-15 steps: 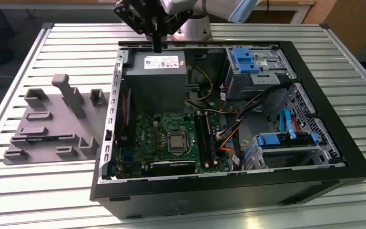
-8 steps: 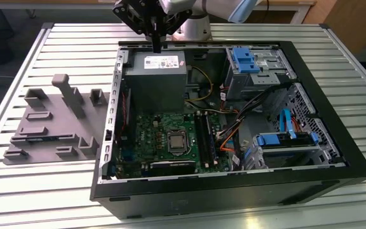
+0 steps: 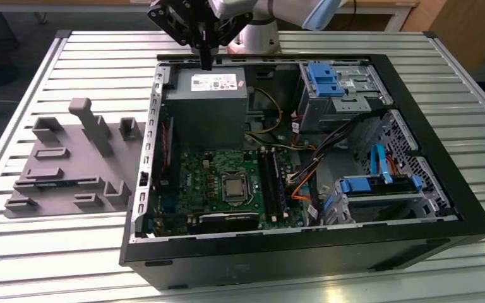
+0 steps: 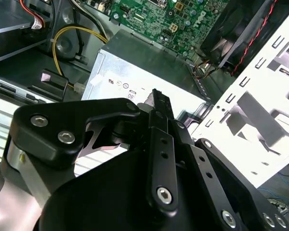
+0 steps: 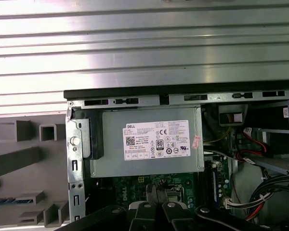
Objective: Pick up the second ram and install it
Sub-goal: 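Reach for the second ram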
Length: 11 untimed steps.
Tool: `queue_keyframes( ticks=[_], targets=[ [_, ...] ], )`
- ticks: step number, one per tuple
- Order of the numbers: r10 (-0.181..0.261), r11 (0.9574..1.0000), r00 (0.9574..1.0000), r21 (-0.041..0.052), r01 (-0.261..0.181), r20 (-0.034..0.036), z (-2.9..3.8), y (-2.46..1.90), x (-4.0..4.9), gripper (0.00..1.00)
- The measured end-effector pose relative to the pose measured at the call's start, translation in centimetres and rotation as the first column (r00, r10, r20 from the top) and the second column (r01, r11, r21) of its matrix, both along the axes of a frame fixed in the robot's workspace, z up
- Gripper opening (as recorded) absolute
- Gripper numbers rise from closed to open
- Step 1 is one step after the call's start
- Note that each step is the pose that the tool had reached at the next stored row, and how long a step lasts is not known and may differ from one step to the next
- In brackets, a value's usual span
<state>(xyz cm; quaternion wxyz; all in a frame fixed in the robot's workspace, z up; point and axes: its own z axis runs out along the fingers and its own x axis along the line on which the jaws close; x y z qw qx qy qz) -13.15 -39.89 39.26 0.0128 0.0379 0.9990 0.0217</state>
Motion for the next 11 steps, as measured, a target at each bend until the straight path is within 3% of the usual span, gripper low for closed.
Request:
queue_keyframes(
  ticks=[11],
  targets=[
    [0.000, 1.0000, 1.0000, 0.0000, 0.000, 0.0000, -0.03, 0.00, -0.71, 0.11]
  ],
)
